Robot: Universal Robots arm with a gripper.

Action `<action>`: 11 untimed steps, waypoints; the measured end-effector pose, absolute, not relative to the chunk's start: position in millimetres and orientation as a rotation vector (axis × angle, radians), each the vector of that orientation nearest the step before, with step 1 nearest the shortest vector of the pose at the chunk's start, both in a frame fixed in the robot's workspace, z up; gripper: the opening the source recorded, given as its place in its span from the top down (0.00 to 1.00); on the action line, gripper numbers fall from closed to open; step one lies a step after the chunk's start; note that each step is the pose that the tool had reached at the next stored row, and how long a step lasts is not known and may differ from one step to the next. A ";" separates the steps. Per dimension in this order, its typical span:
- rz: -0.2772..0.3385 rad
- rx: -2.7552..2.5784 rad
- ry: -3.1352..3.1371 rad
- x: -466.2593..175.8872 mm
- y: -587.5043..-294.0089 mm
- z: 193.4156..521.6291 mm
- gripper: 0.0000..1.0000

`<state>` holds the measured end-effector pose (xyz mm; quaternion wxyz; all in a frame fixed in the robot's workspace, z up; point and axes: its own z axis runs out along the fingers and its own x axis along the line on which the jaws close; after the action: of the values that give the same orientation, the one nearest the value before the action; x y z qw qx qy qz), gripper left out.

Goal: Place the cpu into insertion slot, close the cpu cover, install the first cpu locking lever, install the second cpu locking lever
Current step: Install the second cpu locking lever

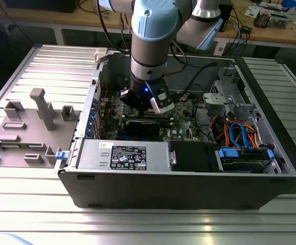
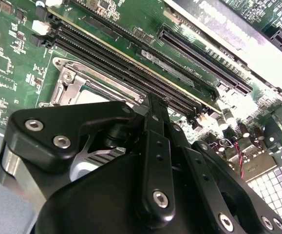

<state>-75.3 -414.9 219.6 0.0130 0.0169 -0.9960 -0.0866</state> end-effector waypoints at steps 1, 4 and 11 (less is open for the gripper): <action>-0.277 0.053 -3.103 -75.3 -415.2 219.6 0.89; -0.329 0.053 -3.097 -75.5 -418.1 219.5 0.89; -0.370 0.052 -3.091 -75.7 -428.0 218.9 0.89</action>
<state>-75.7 -428.0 218.9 0.0141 0.0168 -0.9927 -0.1188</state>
